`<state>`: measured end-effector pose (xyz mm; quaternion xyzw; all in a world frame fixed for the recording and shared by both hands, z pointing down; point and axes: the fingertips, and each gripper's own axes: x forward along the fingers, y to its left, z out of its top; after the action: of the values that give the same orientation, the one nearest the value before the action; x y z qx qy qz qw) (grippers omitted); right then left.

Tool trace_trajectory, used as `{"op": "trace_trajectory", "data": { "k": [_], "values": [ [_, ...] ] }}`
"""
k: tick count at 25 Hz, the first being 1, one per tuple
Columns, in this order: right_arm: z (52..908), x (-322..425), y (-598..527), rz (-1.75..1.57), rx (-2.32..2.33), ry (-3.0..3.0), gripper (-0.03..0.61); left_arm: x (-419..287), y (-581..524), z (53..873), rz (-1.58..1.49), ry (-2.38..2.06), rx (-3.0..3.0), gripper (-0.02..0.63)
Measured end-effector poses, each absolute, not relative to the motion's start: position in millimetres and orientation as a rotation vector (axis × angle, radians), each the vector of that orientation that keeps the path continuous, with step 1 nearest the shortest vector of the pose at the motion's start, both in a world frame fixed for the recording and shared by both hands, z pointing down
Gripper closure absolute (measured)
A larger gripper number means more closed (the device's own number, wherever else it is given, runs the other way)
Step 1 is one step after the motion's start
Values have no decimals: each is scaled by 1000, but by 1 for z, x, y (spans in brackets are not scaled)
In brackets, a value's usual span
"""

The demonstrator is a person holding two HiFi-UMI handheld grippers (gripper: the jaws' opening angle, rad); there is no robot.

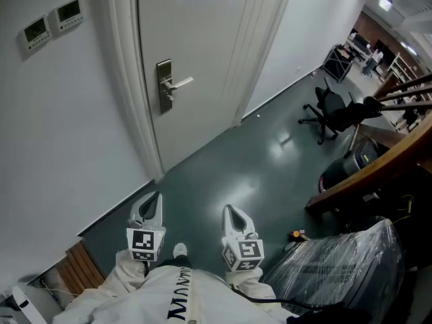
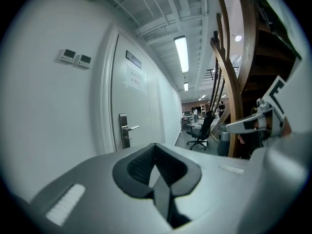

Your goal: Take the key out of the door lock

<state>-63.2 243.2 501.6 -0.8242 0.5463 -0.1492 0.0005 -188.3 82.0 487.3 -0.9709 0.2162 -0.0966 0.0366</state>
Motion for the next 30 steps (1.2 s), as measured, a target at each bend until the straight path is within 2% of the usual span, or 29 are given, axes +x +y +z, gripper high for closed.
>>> {"op": "trace_trajectory", "data": {
  "k": [11,30],
  "values": [
    [502,-57,178,-471,-2594,1724,578,-178,18,493,-299,645,-2994,614],
    [507,-17,152,-492,-2634,1682,578,-136,-13,502,-291,609,-3025,614]
  ]
}}
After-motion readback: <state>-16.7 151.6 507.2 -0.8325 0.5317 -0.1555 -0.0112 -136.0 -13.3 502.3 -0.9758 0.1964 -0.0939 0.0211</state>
